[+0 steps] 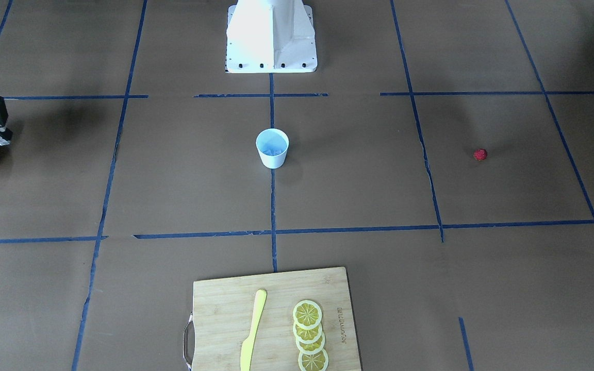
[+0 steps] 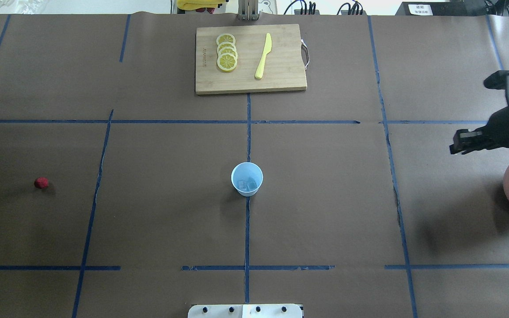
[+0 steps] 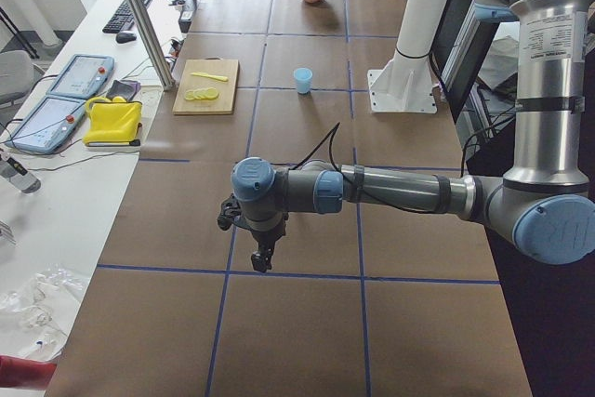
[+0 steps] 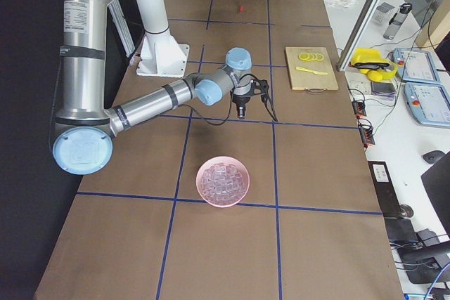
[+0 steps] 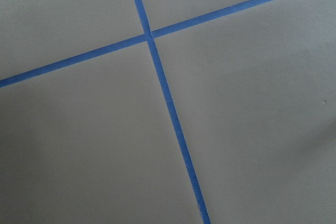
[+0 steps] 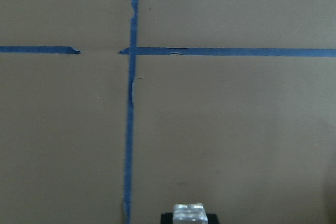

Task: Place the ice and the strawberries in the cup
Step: 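Carry the third ice cube with the right gripper over the cup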

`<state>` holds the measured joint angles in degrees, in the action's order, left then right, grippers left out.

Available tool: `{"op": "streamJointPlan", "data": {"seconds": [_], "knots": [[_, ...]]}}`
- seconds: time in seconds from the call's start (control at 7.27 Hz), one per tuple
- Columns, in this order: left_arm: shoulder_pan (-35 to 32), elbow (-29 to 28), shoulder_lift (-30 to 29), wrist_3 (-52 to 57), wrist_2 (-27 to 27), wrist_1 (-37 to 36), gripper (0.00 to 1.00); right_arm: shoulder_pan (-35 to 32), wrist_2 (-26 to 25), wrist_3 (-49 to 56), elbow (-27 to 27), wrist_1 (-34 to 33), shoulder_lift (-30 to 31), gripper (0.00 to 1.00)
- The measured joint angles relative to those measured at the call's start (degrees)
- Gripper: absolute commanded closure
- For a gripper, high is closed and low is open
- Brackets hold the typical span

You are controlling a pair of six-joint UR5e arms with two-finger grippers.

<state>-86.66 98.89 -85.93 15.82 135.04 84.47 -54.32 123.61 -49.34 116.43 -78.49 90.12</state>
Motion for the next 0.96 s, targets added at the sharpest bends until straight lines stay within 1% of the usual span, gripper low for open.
{"op": "streamJointPlan", "data": {"seconds": [0.14,0.28,0.41,0.55,0.69,0.96], "knots": [[0.00,-0.01,0.01,0.00,0.41,0.00,0.00,4.47,-2.95,-4.84,0.05,-5.14,-6.30,1.00],[0.00,-0.01,0.01,0.00,0.58,0.00,0.00,9.83,-6.59,-9.65,-0.32,-12.24,-14.18,1.00],[-0.01,-0.02,-0.01,0.00,0.63,0.00,0.00,15.64,-10.80,-15.38,-2.59,-18.89,-23.65,1.00],[-0.01,-0.04,-0.02,0.00,0.65,0.00,0.00,19.51,-13.45,-20.62,-6.29,-22.32,-31.84,1.00],[-0.01,-0.11,-0.01,0.00,0.66,0.00,0.00,22.19,-15.15,-24.82,-9.93,-23.71,-38.12,1.00],[0.02,-0.17,0.05,-0.05,0.66,0.00,0.00,25.54,-17.80,-29.70,-14.33,-24.30,-44.79,1.00]]}}
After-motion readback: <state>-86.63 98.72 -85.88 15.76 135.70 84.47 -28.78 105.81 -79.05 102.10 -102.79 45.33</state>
